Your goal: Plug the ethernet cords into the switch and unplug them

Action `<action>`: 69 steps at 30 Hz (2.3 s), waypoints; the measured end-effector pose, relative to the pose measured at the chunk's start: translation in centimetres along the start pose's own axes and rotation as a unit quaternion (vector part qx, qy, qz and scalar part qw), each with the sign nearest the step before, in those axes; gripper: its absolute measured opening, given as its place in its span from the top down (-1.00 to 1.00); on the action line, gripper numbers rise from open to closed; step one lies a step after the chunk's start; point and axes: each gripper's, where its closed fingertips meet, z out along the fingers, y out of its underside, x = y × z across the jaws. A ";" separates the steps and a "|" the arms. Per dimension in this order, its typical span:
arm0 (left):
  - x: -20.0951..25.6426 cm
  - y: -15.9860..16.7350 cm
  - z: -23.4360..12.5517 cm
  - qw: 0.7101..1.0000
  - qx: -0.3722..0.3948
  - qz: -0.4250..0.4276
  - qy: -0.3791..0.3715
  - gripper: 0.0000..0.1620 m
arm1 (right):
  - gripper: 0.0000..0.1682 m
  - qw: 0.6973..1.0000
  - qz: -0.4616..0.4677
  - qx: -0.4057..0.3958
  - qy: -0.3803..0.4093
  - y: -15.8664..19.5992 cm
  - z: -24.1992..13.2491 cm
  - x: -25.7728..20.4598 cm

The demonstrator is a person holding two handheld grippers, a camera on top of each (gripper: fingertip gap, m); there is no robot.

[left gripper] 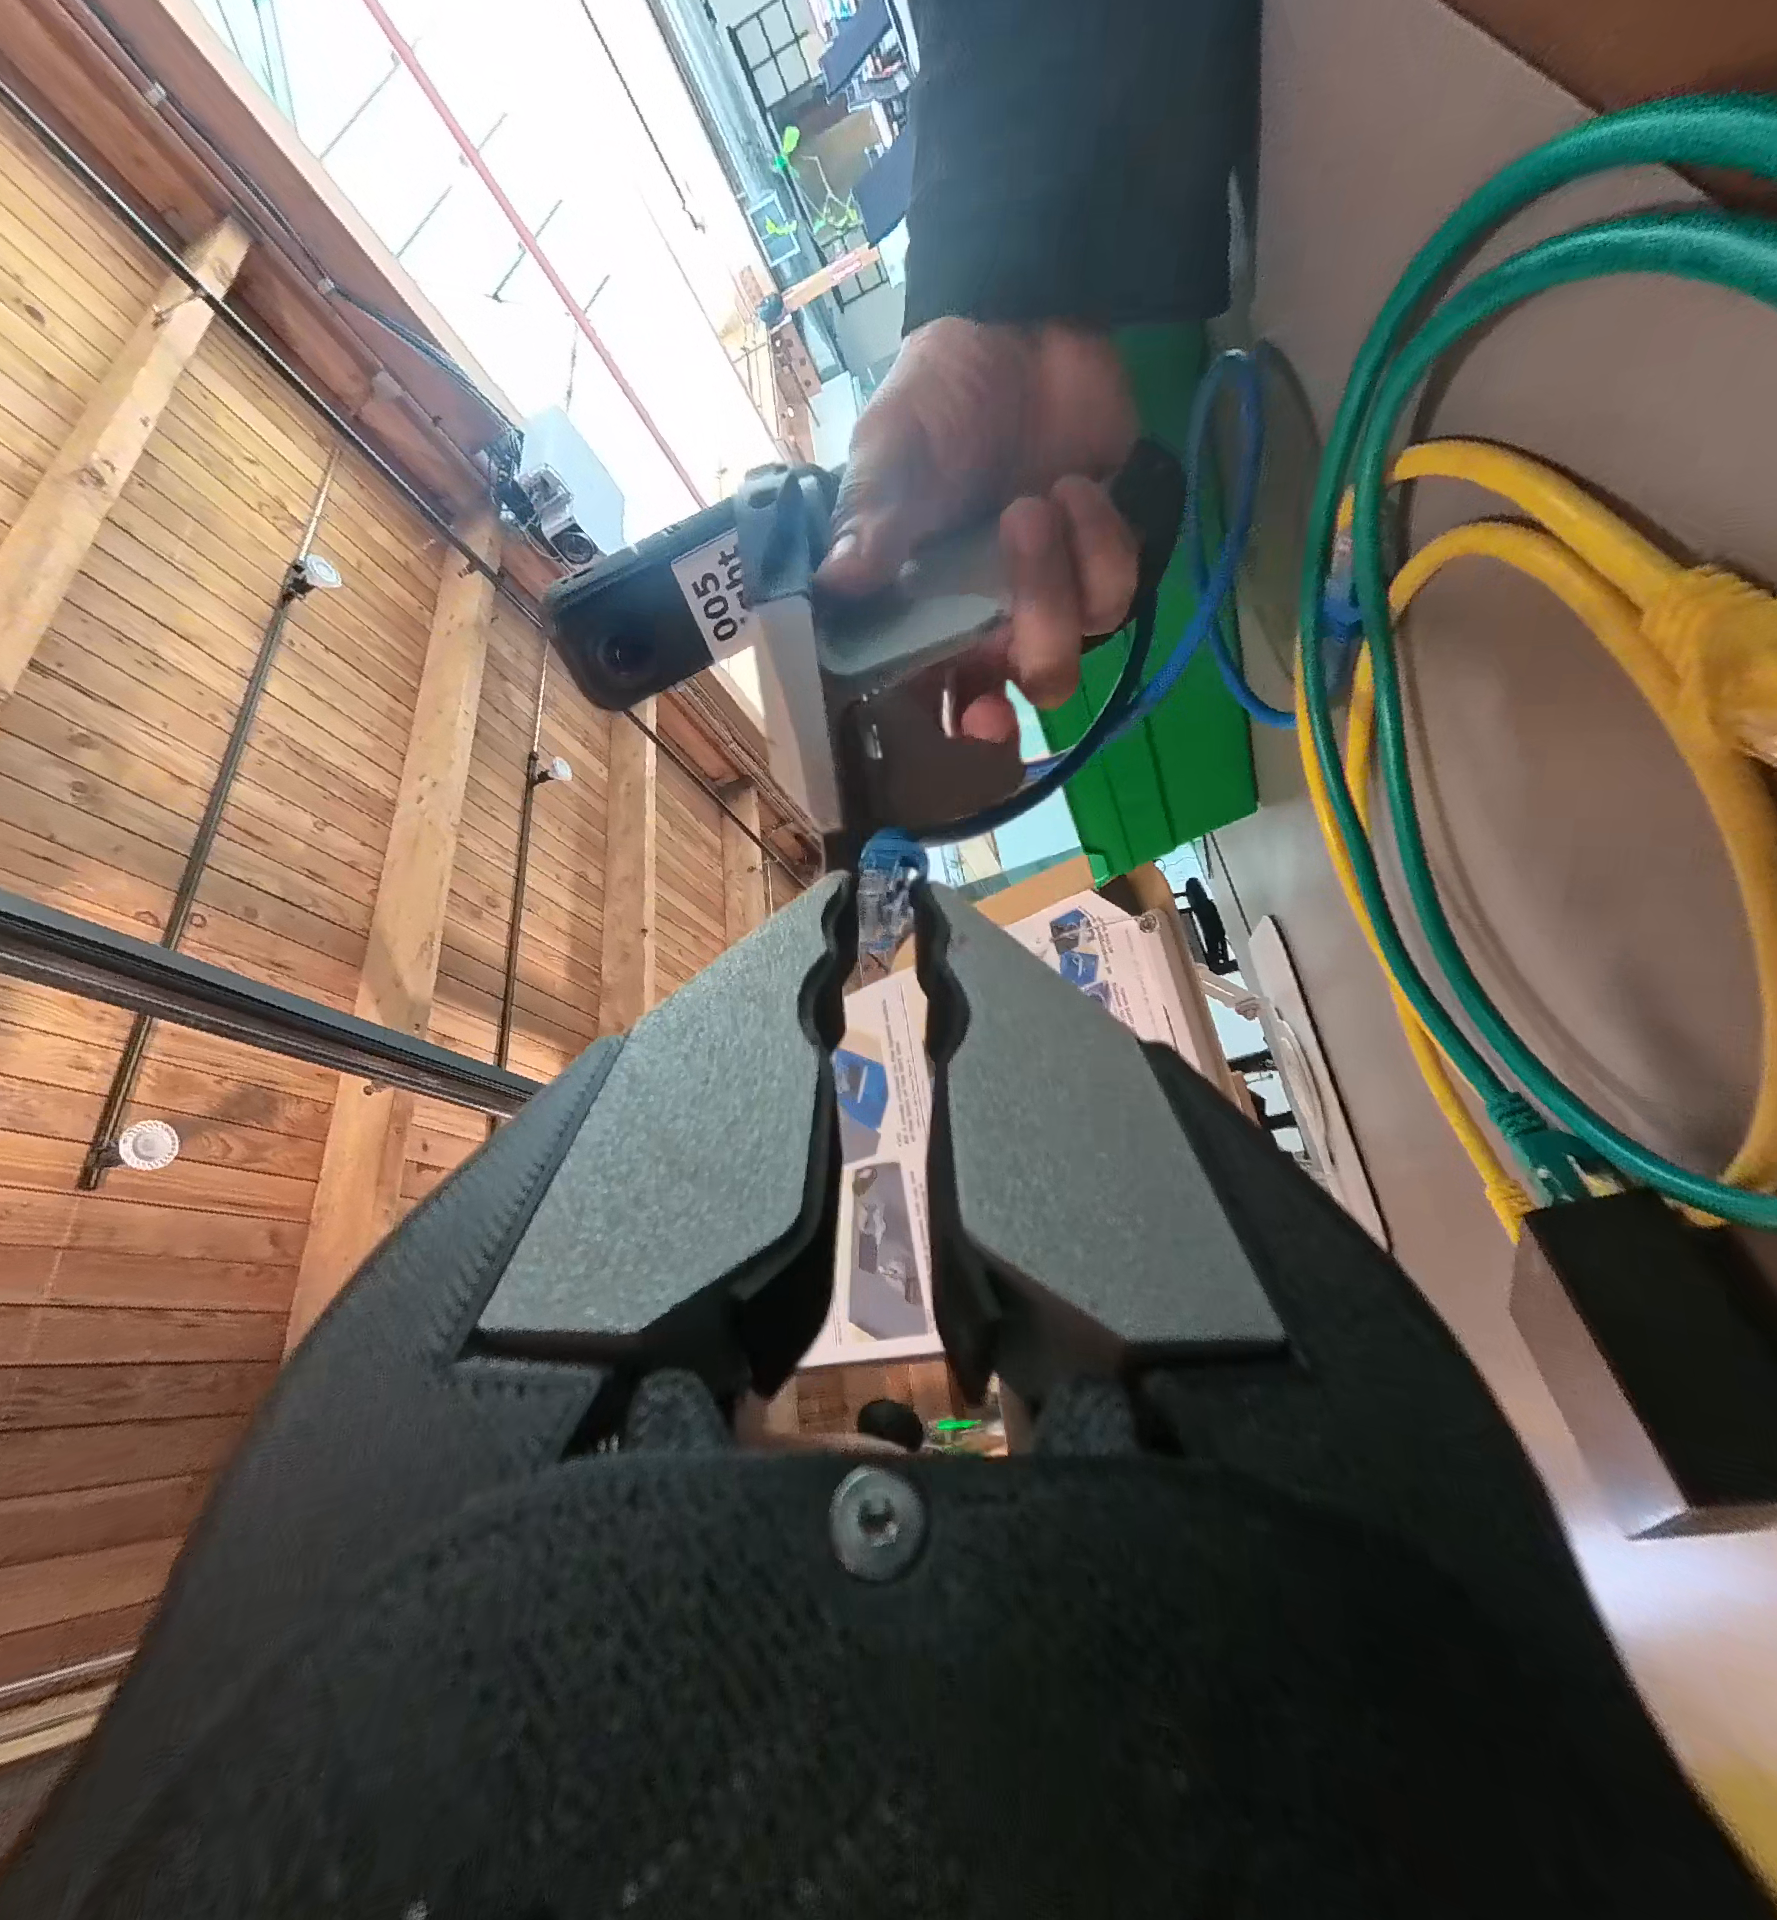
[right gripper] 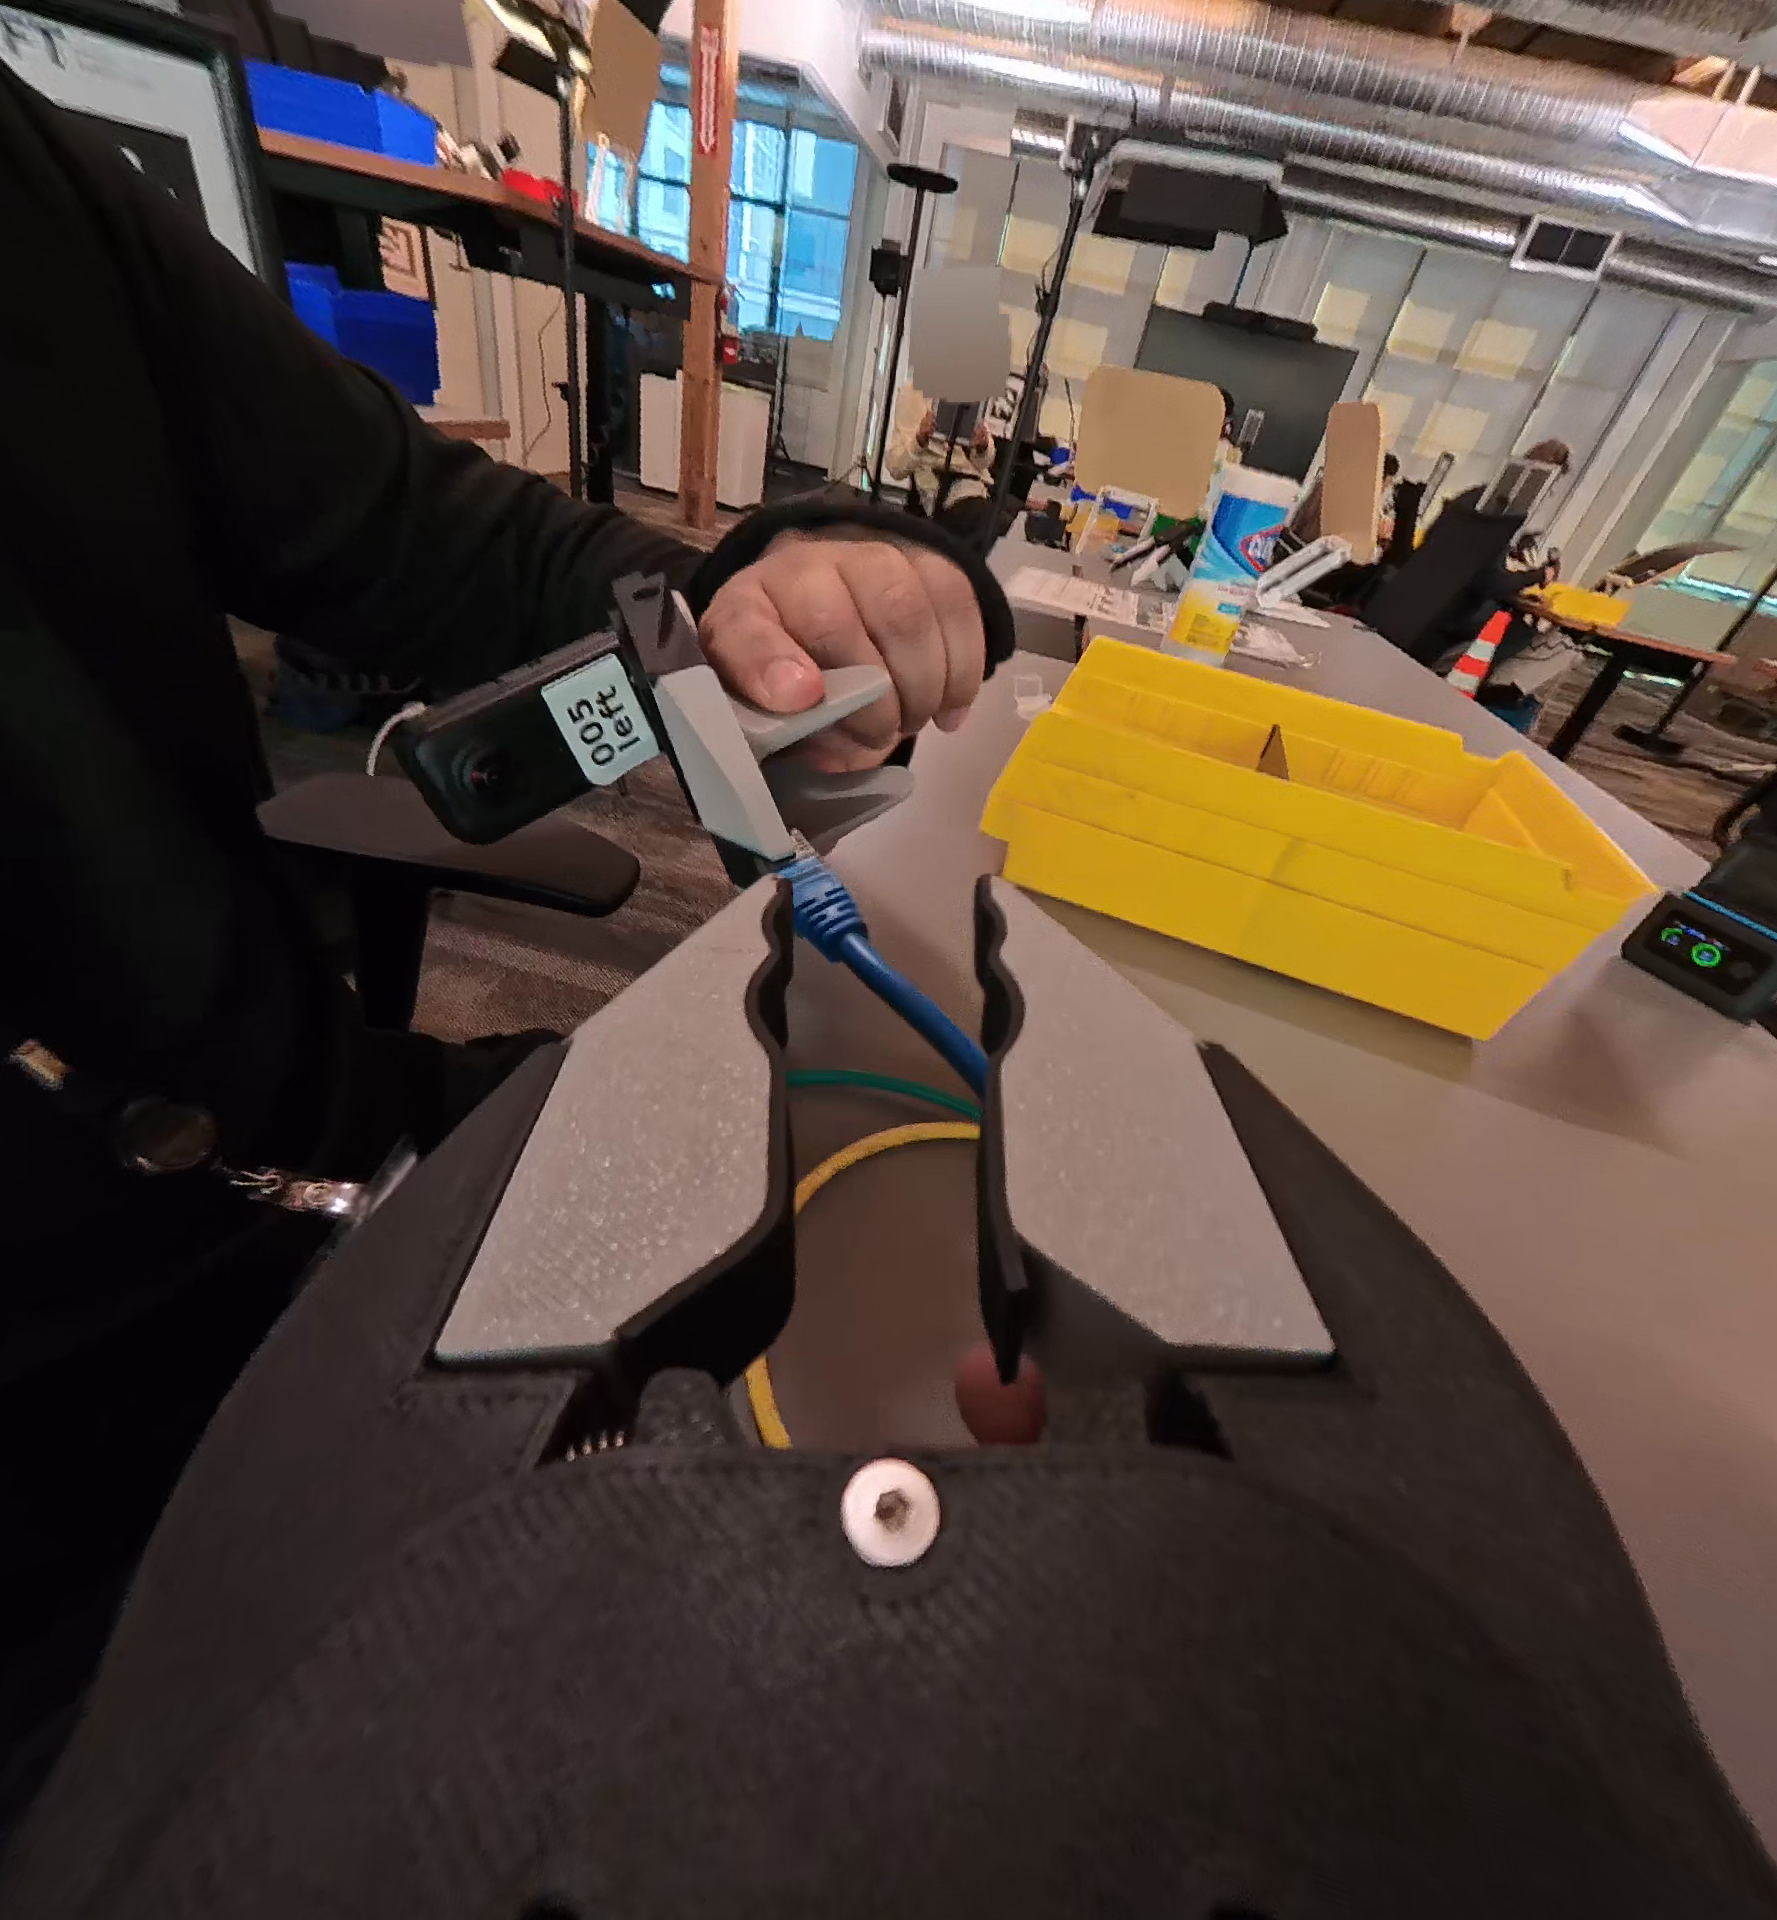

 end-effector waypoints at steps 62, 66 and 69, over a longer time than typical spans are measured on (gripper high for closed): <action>-0.1 4.7 0.3 0.966 -0.101 -0.224 -0.078 0.88 | 0.90 0.992 -0.067 -0.011 0.105 -0.1 2.0 1.9; 1.8 6.0 0.8 0.941 -0.133 -0.311 -0.004 0.83 | 0.90 0.989 -0.028 -0.056 0.137 1.7 1.7 3.9; 4.2 7.4 0.2 0.871 -0.164 -0.452 0.105 0.66 | 0.91 0.983 0.008 -0.048 0.177 1.8 0.4 5.8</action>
